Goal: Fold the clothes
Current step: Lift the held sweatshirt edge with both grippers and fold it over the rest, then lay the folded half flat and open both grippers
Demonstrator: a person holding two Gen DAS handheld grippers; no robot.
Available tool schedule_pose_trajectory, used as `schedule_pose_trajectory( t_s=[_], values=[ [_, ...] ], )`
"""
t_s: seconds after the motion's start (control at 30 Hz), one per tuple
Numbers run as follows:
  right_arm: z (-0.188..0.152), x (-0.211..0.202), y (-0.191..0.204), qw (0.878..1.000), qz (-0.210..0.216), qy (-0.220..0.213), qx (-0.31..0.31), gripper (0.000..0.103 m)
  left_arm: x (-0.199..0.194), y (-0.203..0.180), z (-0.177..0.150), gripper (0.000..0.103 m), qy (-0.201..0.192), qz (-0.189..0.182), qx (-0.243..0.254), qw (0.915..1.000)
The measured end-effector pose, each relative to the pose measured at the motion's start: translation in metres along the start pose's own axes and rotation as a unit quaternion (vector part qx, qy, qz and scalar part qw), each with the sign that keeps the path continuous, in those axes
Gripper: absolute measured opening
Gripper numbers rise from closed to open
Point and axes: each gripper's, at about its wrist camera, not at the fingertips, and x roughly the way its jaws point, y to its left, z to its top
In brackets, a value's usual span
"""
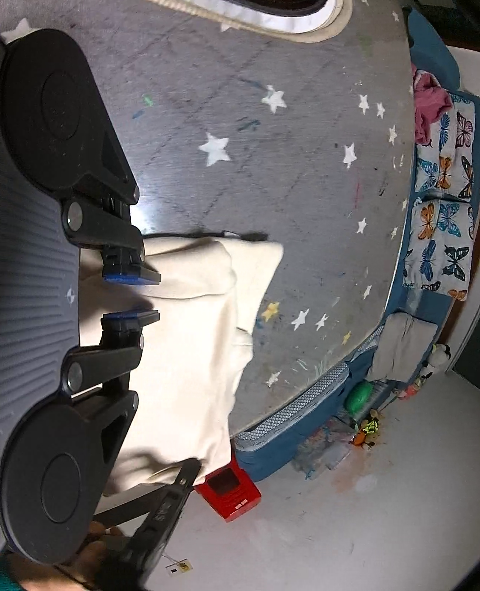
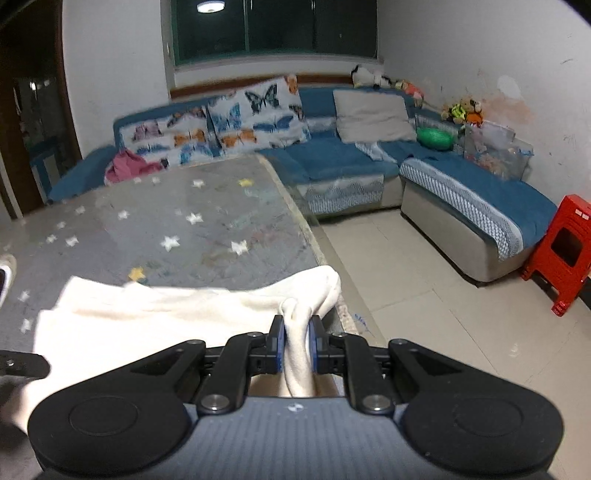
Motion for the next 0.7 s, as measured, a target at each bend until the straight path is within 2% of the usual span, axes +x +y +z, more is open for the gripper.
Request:
schedule_pose_trajectory(
  t_s=[0.1,0.2,0.3,0.5,0.7],
  values=[
    [0.001,0.009,0.0,1.0,-0.007,0.013,-0.004,0.016,-0.005,-0.001,0.003,0.017,0.002,-0.008,0.002,1.0],
    [0.002,0.002,-0.002,1.0,-0.014,0.004,0.002,0.022,-0.011,-0.004,0.013,0.017,-0.008,-0.015,0.006,0.9998],
    [0.004,-0.007,0.004,1.0,-0.011,-0.009,-0.006,0.022,-0.009,-0.013,0.023,0.017,-0.01,-0.023,0.017,0.9995],
    [0.009,-0.005,0.023,0.999,0.023,-0.008,-0.032,0.022,0.014,-0.032,0.038,0.017,-0.001,-0.034,0.028,0.999],
    [0.009,0.012,0.037,0.998,0.036,0.004,-0.042,0.022,0.042,-0.038,0.046,0.017,0.013,-0.037,0.022,0.999]
  ],
)
